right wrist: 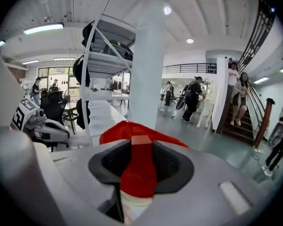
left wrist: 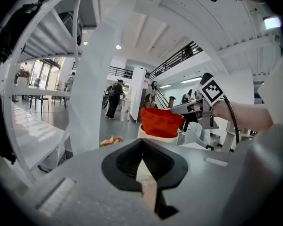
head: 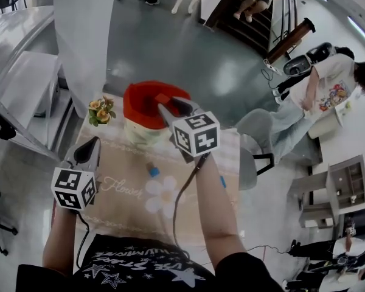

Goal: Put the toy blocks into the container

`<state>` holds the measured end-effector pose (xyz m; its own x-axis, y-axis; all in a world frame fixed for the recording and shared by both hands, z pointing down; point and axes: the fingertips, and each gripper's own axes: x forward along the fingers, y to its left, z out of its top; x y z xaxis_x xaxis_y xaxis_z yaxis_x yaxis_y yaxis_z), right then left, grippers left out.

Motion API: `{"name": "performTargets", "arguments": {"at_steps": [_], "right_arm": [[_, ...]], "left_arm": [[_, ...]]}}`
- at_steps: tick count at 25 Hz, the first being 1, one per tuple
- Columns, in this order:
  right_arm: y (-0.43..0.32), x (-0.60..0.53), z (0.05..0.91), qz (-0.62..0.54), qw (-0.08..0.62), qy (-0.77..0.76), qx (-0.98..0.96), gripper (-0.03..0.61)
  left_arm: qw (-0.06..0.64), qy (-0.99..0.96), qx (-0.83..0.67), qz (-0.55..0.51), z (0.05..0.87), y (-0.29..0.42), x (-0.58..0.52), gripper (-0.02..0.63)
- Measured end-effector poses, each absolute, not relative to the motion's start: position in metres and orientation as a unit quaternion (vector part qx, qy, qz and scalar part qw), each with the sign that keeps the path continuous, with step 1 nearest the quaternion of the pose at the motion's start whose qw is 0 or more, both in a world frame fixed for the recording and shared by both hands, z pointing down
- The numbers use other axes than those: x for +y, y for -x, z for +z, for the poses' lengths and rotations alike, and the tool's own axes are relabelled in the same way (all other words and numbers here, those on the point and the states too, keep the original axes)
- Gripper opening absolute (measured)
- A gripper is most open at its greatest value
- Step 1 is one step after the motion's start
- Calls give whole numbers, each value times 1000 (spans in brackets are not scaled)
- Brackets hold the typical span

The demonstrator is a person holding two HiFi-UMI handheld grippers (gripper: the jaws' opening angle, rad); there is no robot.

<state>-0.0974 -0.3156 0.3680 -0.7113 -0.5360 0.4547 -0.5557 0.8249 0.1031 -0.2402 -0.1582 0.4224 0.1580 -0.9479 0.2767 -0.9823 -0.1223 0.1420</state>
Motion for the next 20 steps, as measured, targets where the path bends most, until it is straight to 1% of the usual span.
{"name": "performTargets", "arguments": {"at_steps": [2, 4, 6, 14, 20], "right_arm": [[99, -316, 368, 14, 239, -297, -924, 147], [102, -316, 368, 9, 242, -295, -924, 207], [103, -315, 368, 5, 245, -293, -924, 227], [102, -304, 366, 6, 229, -297, -927, 227], [95, -285, 352, 13, 192, -300, -934, 227]], "left_arm": [[148, -745, -648, 58, 423, 241, -157, 9], [147, -745, -648, 59, 423, 241, -155, 9], [148, -744, -649, 59, 424, 241, -154, 9], [156, -739, -652, 60, 429, 244, -144, 9], [159, -739, -652, 61, 428, 240, -136, 9]]}}
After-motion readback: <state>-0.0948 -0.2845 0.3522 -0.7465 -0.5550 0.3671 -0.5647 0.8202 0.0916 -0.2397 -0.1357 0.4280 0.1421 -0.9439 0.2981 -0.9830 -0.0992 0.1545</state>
